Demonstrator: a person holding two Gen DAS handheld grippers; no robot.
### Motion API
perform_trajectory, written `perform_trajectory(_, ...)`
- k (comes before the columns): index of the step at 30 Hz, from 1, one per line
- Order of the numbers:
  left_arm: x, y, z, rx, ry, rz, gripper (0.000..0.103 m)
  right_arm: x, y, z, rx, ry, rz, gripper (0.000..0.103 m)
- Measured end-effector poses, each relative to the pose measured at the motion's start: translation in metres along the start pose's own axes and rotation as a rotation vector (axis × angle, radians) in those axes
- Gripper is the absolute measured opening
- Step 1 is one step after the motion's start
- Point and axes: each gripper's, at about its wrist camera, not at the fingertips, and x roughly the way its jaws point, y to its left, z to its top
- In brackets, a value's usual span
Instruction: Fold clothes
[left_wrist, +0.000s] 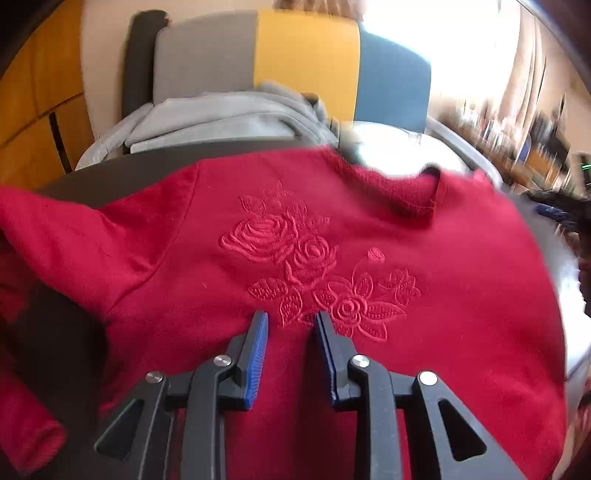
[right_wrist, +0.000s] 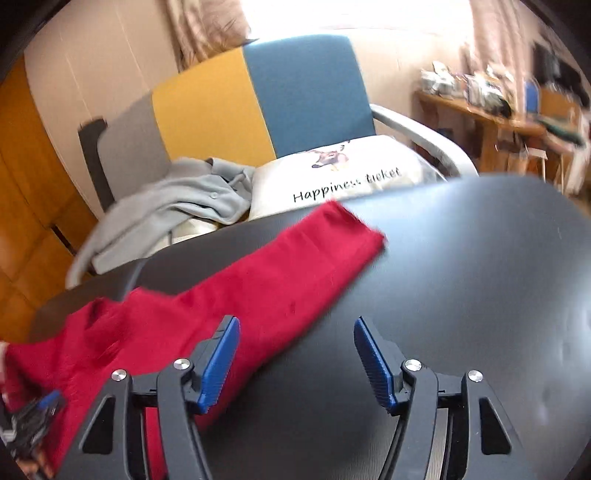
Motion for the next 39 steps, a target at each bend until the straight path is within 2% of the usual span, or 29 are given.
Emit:
perform_trajectory(4, 0.000, 0.021, -0.004, -0.091, -0.003, -0.098, 0.026, 0.065, 0.042, 0.035, -0.160, 0.090, -0.073, 0.066)
perform_trajectory(5, 0.000, 0.025, -0.006, -0.110, -0.006, -0.120, 0.026, 0.083, 0.047, 0.038, -0.188, 0.136, -0.087, 0.065)
perform_trajectory(7, 0.001, 0.030, -0.007, -0.139, -0.008, -0.147, 0.026, 0.117, 0.051, 0.041, -0.220, 0.248, -0.090, 0.071)
perform_trajectory(8, 0.001, 0.033, -0.008, -0.153, -0.010, -0.160, 0.026, 0.124, 0.049, 0.041, -0.227, 0.255, -0.085, 0.080)
perform_trajectory(9, 0.001, 0.034, -0.009, -0.159, -0.011, -0.165, 0.026, 0.127, 0.046, 0.041, -0.250, 0.267, -0.086, 0.085)
perform_trajectory(10, 0.001, 0.034, -0.009, -0.158, -0.011, -0.163, 0.026, 0.126, 0.040, 0.040, -0.262, 0.284, -0.079, 0.085)
perform_trajectory(11, 0.001, 0.034, -0.009, -0.156, -0.012, -0.162, 0.026, 0.125, 0.035, 0.040, -0.273, 0.302, -0.071, 0.086)
perform_trajectory(14, 0.002, 0.034, -0.005, -0.144, -0.010, -0.155, 0.026, 0.113, -0.002, 0.030, -0.253, 0.363, -0.121, 0.103)
perform_trajectory(18, 0.004, 0.035, -0.001, -0.137, -0.008, -0.150, 0.026, 0.081, -0.065, 0.010, -0.154, 0.377, -0.200, 0.103)
perform_trajectory(25, 0.004, 0.022, 0.000, -0.094, -0.005, -0.092, 0.026, 0.015, -0.171, -0.022, -0.009, 0.362, -0.441, 0.102)
perform_trajectory(28, 0.003, 0.014, 0.000, -0.068, -0.001, -0.057, 0.026, -0.008, -0.194, -0.037, 0.012, 0.353, -0.461, 0.103)
perform_trajectory(31, 0.000, 0.005, 0.004, -0.031, 0.028, 0.000, 0.026, -0.031, -0.192, -0.043, -0.025, 0.320, -0.512, 0.103)
perform_trajectory(34, -0.013, -0.010, 0.003, -0.010, 0.035, 0.069, 0.026, -0.061, -0.164, -0.042, -0.088, 0.232, -0.465, 0.102)
perform_trajectory(39, -0.041, -0.034, 0.000, 0.065, -0.015, 0.039, 0.027, -0.089, -0.060, -0.043, -0.247, 0.115, -0.191, 0.102)
